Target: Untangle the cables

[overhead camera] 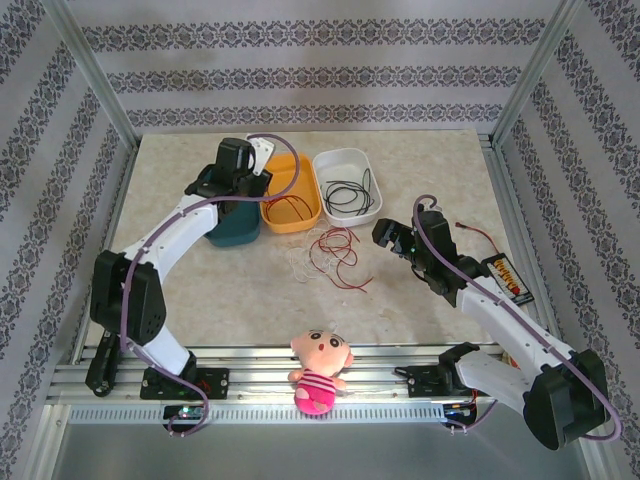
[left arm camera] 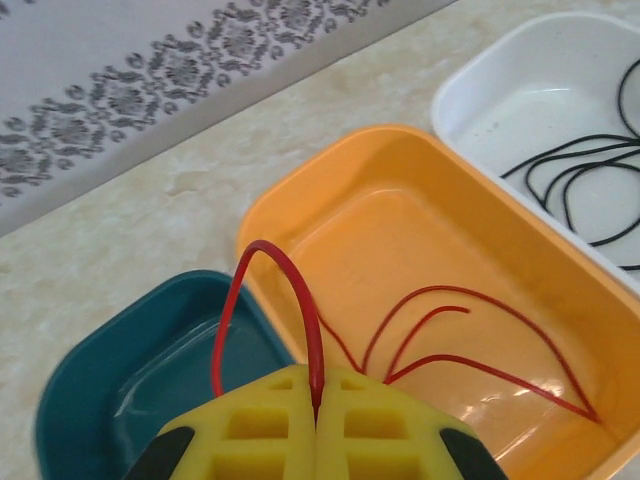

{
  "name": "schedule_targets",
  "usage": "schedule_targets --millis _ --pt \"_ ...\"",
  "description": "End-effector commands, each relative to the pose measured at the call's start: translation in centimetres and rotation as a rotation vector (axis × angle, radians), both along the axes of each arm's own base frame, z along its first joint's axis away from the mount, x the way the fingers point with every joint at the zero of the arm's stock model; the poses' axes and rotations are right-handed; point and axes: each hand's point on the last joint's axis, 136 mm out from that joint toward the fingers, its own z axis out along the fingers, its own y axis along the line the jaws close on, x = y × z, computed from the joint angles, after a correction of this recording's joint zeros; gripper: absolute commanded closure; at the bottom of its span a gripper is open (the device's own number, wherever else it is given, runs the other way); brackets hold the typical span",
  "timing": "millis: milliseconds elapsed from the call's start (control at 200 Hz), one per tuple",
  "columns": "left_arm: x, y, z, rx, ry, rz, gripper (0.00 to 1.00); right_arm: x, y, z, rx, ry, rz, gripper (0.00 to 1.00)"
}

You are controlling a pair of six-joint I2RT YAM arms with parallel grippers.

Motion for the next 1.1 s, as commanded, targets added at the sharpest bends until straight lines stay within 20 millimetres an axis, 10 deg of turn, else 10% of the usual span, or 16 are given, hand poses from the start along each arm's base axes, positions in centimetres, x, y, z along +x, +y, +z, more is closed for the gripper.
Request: schedule_targets --millis 0,170,814,1094 --pt "0.3 -3.1 0.4 -0.083 0.027 -0.083 1.0 0.1 -0.5 -0.5 0.005 0.013 -0.032 0.02" --pt "1.1 -6.2 -1.3 -0.087 0.1 -0.135 1.0 0.1 -0.5 -0.7 0.001 0.019 -0.035 0.02" --pt "5.0 -7.8 -12.3 -0.026 0.41 -0.083 1.0 -0.6 -1.3 -0.2 -0.015 0.007 -0.051 0.02" --pt "4.8 -8.5 -12.5 -0.055 0.434 -0.107 0.59 -0.9 -1.7 0.3 -0.021 -0.01 -0.057 0.02"
